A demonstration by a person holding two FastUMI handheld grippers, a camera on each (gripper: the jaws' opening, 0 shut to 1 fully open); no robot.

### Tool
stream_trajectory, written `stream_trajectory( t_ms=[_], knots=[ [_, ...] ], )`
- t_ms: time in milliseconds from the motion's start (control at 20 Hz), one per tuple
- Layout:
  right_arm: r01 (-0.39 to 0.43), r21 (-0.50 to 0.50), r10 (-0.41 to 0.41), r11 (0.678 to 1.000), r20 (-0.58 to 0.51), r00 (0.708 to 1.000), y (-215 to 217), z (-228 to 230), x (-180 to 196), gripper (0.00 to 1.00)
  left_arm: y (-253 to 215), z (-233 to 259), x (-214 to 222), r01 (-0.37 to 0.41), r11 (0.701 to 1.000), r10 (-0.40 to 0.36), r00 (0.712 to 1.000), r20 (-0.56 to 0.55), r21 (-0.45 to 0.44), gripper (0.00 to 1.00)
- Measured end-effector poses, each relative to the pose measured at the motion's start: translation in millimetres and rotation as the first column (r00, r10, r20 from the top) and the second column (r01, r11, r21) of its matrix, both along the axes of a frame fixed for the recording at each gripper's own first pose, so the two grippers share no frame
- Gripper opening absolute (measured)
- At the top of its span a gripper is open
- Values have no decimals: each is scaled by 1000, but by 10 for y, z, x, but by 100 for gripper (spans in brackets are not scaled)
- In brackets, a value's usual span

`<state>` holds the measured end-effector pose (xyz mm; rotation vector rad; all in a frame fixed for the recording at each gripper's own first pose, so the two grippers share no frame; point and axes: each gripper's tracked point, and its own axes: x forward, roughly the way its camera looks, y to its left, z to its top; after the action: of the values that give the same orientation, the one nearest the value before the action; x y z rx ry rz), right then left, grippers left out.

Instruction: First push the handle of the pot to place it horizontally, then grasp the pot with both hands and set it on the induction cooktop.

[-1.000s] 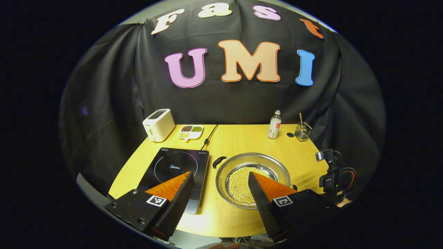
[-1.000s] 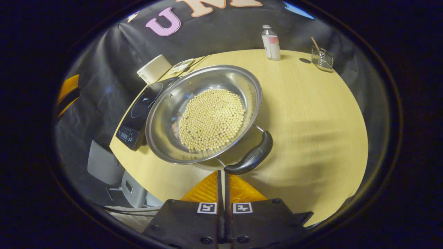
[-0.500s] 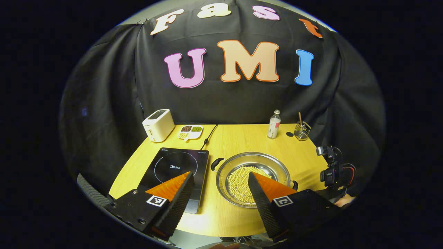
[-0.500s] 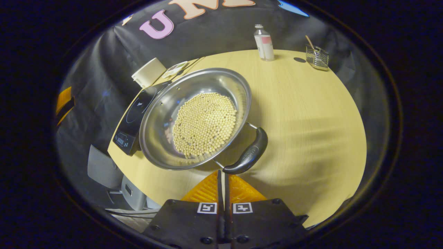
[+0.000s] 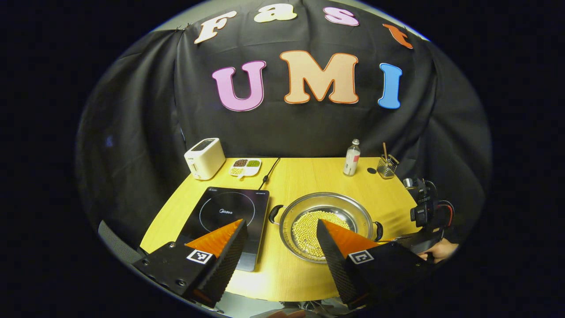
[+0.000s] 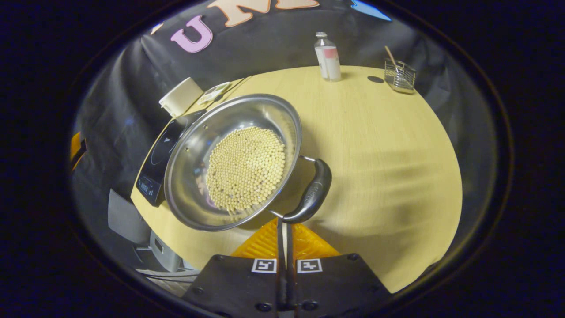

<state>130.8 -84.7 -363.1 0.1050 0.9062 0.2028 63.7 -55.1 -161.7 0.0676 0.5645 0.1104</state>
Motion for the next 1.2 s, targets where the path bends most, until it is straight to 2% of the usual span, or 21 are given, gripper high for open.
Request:
stream_trajectory(
  t_ms=[150, 200, 650, 700, 750, 900, 1000, 1050, 1100, 1200],
  knots=[
    [4, -14, -4, 1000, 7, 1000, -67, 15, 104, 3, 12, 8, 6, -2, 1000, 2, 1000, -1, 3, 96],
    [6, -16, -6, 1000, 8, 1000, -93, 23, 152, 0, 13, -4, 2, -3, 1000, 3, 1000, -2, 4, 96],
    [24, -28, -23, 999, 21, 999, -245, 70, 505, 3, 53, 7, 27, -10, 1000, 10, 1000, -5, 16, 96],
    [25, -28, -25, 999, 20, 999, -249, 66, 547, 0, 49, 0, 22, -11, 1000, 11, 1000, -5, 16, 96],
    [28, -28, -27, 999, 19, 999, -252, 58, 559, 3, 49, -3, 38, -10, 1000, 10, 1000, -6, 14, 96],
    [37, -43, -37, 998, 22, 999, -276, 58, 554, 0, 60, -35, 74, -8, 1000, 8, 1000, -10, 12, 96],
    [51, -66, -50, 996, 24, 998, -333, 57, 484, 3, 63, -83, 120, 1, 1000, -1, 1000, -10, 13, 96],
    [64, -66, -62, 996, 25, 998, -348, 84, 457, 0, 87, -138, 162, 5, 1000, -5, 1000, -17, 12, 96],
    [83, -69, -81, 994, 29, 996, -388, 118, 440, 3, 105, -211, 204, 9, 1000, -9, 1000, -25, 4, 96],
    [140, -72, -136, 988, 54, 989, -472, 221, 411, 3, 117, -393, 310, 22, 1000, -23, 998, -59, -22, 96]
  ],
)
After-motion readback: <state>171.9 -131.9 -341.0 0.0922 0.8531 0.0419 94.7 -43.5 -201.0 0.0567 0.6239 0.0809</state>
